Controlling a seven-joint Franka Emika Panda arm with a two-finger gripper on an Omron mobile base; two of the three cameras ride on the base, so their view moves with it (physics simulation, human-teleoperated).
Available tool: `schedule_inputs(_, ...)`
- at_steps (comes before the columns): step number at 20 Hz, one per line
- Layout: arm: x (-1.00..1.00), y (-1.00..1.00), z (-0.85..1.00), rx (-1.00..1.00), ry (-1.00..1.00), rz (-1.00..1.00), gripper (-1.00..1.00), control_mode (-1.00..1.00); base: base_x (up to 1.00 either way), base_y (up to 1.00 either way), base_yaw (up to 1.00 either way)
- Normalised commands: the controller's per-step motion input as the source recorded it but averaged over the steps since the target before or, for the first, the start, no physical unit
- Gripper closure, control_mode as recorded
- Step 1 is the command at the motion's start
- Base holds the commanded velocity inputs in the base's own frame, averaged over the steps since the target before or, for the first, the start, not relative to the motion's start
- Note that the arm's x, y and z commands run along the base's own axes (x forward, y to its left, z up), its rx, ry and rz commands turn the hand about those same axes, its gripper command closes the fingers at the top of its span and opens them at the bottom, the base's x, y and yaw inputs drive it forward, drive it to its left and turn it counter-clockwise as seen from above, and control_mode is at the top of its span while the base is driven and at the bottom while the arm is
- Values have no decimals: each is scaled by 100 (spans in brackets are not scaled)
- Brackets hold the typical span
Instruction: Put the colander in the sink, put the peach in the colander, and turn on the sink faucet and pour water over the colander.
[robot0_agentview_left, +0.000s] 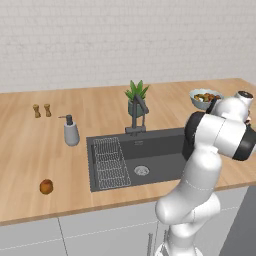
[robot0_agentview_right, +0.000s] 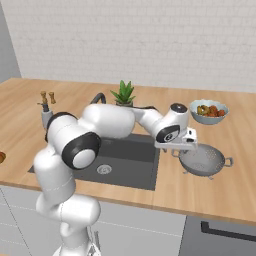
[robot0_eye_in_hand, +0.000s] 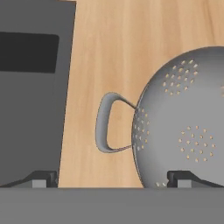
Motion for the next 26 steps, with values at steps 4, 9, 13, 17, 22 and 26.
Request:
schedule_inputs(4,-1,0,-32,0,1,0,-100,-100,0,0,0)
schedule_inputs(9,2,0,-12,0,0,0,-100,-100,0,0,0)
schedule_inputs(13,14,0,0,0,0,0,-100,-100,0,0,0)
schedule_inputs(17,24,-5,0,1,0,0,-100,-100,0,0,0)
schedule_inputs(22,15,-7,-11,0,0,0,-100,-100,0,0,0)
schedule_inputs(26,14,-15,-15,1,0,0,-100,-100,0,0,0)
